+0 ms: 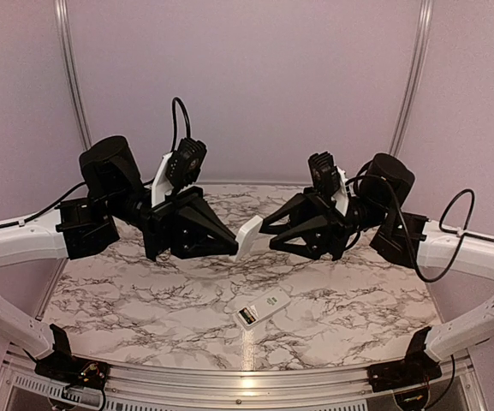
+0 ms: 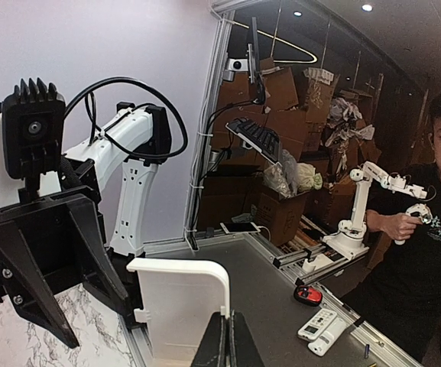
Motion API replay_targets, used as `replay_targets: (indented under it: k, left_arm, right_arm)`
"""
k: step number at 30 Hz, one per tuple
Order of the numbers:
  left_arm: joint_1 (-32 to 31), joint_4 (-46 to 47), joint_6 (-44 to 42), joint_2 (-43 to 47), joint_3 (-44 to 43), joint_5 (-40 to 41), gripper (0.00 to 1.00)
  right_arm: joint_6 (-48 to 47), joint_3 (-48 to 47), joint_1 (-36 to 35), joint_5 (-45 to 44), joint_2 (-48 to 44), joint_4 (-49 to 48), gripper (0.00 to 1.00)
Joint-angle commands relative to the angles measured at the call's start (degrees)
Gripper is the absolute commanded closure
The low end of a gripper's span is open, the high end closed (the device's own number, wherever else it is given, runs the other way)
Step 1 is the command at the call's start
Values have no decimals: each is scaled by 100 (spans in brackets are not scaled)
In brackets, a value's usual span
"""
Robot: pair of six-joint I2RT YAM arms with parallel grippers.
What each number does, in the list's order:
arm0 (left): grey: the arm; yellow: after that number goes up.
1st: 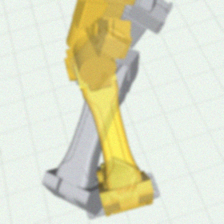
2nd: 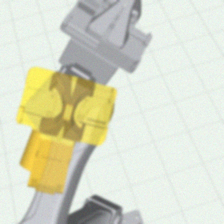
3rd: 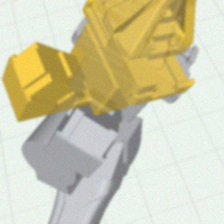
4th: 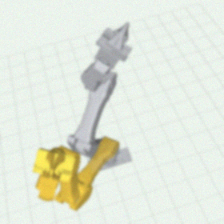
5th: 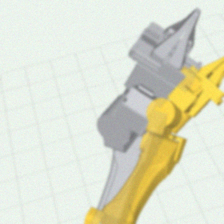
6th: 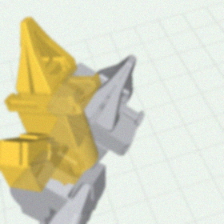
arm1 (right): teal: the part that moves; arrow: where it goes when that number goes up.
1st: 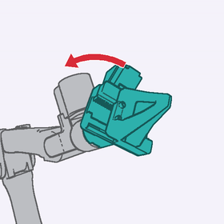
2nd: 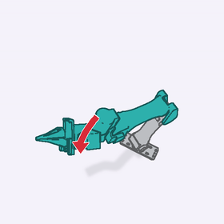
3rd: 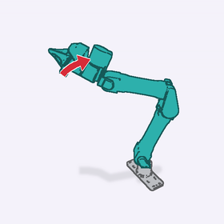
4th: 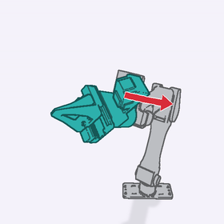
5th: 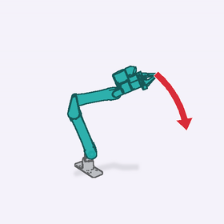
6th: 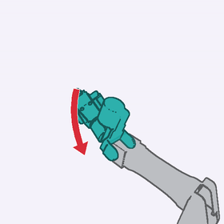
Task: Load the batteries into the remote control
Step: Pass from the left arm to the right
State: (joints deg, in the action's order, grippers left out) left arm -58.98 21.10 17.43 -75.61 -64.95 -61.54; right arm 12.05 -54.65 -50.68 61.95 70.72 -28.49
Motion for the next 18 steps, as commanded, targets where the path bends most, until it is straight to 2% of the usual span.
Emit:
replay_targets:
  k: [1, 8, 18]
  left_arm:
    - [-25, 437, 119, 13, 151, -116, 100]
    - [-26, 1014, 524, -64, 287, -239, 100]
    - [-26, 1187, 687, -145, 344, -226, 100]
  right_arm:
    - [-252, -384, -259, 125, 134, 263, 69]
    - [-241, -634, -473, 343, 348, 250, 70]
    - [-210, -819, -562, 542, 469, 208, 75]
